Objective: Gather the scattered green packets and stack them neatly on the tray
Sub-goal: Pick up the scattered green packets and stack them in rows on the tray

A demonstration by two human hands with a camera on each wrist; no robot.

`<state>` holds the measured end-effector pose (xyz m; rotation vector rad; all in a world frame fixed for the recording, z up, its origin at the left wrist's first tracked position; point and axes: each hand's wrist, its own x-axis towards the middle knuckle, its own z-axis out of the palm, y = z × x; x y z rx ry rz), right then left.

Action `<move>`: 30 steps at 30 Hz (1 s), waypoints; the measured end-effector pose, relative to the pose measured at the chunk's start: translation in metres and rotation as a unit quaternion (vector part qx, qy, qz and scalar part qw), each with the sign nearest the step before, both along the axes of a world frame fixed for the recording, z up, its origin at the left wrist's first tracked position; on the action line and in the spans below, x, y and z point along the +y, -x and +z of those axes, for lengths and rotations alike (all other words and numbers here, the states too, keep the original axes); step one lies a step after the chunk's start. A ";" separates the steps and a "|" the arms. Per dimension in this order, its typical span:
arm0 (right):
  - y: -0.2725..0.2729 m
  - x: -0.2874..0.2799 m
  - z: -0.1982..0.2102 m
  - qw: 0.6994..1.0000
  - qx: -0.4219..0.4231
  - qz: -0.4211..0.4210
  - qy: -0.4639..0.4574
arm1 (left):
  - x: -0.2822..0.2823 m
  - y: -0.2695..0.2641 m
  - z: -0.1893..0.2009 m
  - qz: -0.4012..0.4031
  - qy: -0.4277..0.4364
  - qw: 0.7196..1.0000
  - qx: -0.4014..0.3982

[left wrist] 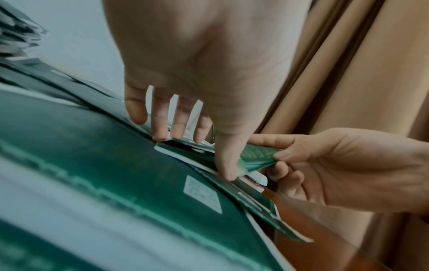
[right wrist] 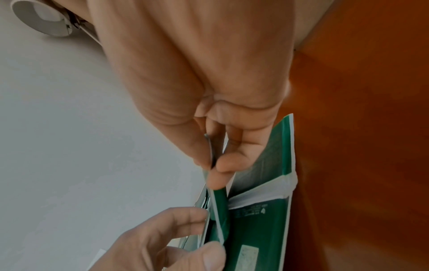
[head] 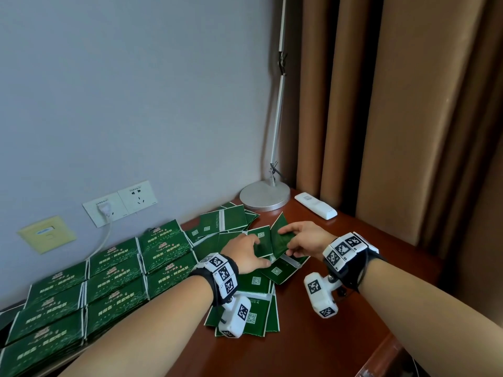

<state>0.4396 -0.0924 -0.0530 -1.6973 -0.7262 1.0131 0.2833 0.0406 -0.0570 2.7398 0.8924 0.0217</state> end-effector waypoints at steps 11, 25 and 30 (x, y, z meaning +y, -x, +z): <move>0.002 -0.001 0.004 1.000 -0.004 0.012 -0.001 | -0.002 -0.001 0.005 0.013 -0.010 1.000 -0.009; 0.005 -0.024 0.016 0.972 -0.210 -0.104 0.020 | -0.016 0.025 0.036 0.067 0.056 0.992 -0.088; 0.013 -0.038 0.026 0.959 -0.258 -0.106 0.048 | -0.023 0.039 0.041 0.088 0.109 0.983 -0.115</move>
